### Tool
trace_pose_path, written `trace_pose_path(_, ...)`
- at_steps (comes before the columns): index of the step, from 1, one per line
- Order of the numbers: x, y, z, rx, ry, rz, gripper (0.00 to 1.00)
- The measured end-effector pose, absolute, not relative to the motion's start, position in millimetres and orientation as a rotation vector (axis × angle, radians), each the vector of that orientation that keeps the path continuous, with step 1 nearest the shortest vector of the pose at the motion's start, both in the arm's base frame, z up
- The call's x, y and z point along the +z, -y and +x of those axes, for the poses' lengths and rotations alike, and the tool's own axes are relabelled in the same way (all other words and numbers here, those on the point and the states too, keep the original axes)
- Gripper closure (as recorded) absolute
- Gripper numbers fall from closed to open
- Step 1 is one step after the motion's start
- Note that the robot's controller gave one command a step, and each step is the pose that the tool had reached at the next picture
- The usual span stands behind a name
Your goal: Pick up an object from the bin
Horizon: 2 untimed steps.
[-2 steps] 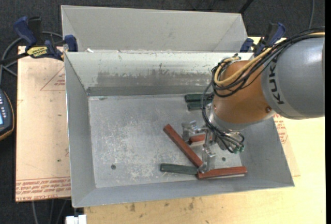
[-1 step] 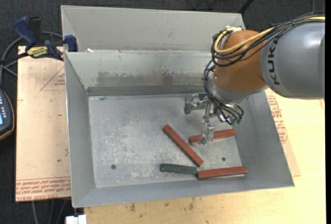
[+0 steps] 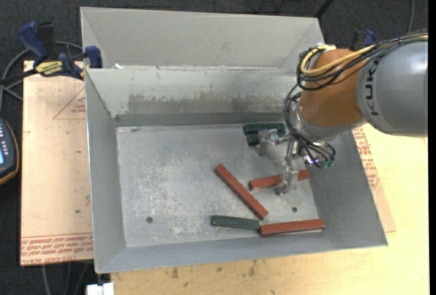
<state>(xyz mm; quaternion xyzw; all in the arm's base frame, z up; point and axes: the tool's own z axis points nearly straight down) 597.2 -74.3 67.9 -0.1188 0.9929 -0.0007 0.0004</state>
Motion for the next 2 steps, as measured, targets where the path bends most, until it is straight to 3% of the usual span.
trace_pose_path(1,71,71,598.3,0.001,-3.115,-0.379,1.00)
trace_pose_path(2,208,90,581.9,-0.005,-3.074,-0.600,1.00)
